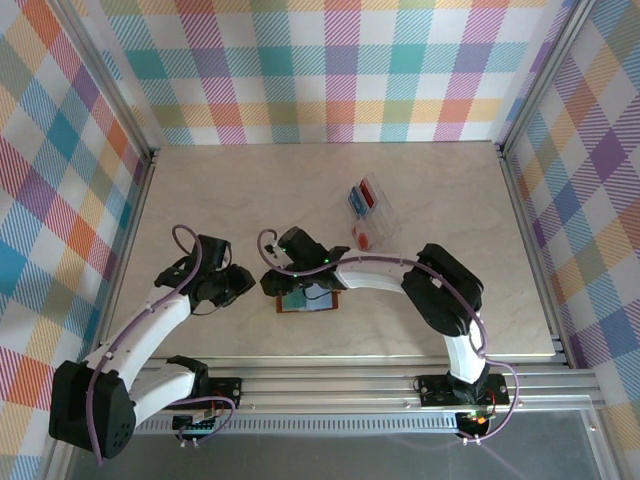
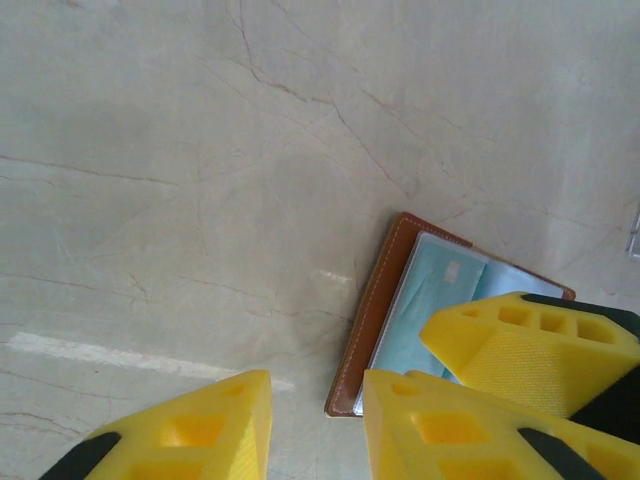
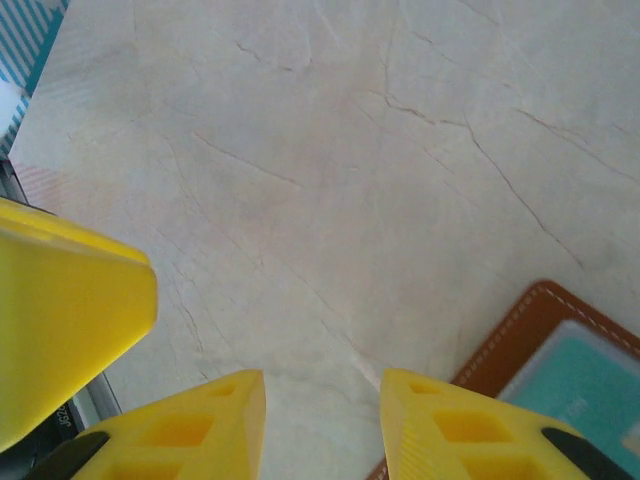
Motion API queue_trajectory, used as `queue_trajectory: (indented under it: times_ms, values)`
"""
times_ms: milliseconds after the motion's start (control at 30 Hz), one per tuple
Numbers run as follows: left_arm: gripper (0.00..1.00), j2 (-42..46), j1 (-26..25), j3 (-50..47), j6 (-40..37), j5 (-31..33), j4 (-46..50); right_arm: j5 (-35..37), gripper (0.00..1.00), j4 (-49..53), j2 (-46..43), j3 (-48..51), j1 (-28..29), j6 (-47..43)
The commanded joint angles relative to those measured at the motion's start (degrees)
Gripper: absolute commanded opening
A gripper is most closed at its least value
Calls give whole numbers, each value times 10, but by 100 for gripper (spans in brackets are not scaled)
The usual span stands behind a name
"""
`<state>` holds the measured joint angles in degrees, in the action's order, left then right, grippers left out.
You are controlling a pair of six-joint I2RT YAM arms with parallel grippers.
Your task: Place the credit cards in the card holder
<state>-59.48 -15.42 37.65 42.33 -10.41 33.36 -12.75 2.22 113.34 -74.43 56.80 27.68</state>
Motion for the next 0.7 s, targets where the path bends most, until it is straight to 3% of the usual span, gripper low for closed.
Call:
queue_trajectory:
  times_ms: [0, 233, 467, 667]
  values:
    - [32, 26, 20, 1, -11, 4, 30, -22, 36, 25, 28, -35, -1, -17]
    - [34, 13, 24, -5, -33, -26, 15, 26, 39, 95, -24, -36, -18, -21]
    - [34, -32, 14, -9, -46, -68, -36, 131, 60, 136, -162, 96, -19, 8]
    - [35, -80, -35, 17, -51, -58, -55, 129, 76, 134, -233, 204, -20, 60]
